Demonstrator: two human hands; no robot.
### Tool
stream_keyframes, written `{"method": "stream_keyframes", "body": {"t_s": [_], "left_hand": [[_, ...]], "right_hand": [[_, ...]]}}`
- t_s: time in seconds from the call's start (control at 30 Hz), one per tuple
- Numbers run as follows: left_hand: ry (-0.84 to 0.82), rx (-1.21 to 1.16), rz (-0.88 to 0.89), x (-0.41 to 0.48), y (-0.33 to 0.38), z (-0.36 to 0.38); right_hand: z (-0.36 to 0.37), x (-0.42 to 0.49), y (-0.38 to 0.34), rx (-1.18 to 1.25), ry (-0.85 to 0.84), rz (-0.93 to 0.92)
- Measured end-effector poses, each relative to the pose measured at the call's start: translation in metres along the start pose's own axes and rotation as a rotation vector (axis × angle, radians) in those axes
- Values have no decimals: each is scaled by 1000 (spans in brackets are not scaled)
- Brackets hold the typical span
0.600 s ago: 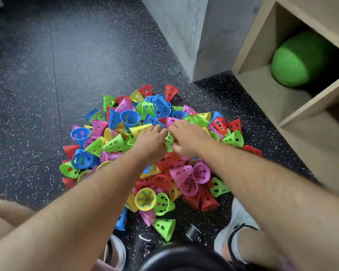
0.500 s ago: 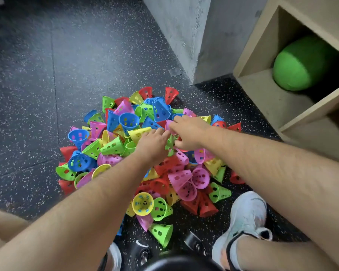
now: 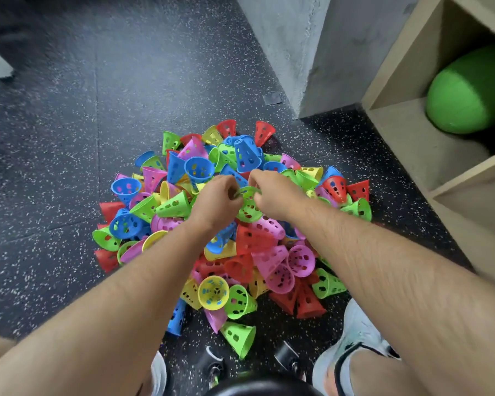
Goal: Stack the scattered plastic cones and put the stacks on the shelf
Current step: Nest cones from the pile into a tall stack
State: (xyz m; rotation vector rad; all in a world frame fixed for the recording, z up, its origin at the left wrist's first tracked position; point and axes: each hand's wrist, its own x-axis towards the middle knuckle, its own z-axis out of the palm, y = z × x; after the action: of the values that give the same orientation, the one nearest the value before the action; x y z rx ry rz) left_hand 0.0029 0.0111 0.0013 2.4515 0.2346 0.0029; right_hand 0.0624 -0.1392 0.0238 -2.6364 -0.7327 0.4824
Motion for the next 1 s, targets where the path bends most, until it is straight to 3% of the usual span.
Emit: {"method": "stream_keyframes", "body": {"t_s": [0.13,0.23,0.33,0.57,0.63,0.7,0.8,0.87,1.0], "left_hand": [[-15,-128,35,-21,-3,-9],[-114,-70,124,-35,-7,-13],[-112,-94,158,-46,-16,-9],[6,-40,225,-55,-21,-5],[32,5,194,-56,-33,-8],[66,57,147,-63,-50,-13],[76,101,87,-78,-77,-18],[71,124,63,-88,-90,-20],[53,181,55,-98,-96,-19]], "right_hand": [[-8,-2,3,179,69,105],[-8,-11,6,401,96,188],[-2,-22,2,627,88,208],[27,-27,-25,729,85,167],[38,-29,-27,576,159,179],[48,-37,-25,295,160,56],[65,-52,-20,-167,61,-240],[77,-56,-20,-389,-28,-297],[92,-54,-23,-486,-51,-271]]}}
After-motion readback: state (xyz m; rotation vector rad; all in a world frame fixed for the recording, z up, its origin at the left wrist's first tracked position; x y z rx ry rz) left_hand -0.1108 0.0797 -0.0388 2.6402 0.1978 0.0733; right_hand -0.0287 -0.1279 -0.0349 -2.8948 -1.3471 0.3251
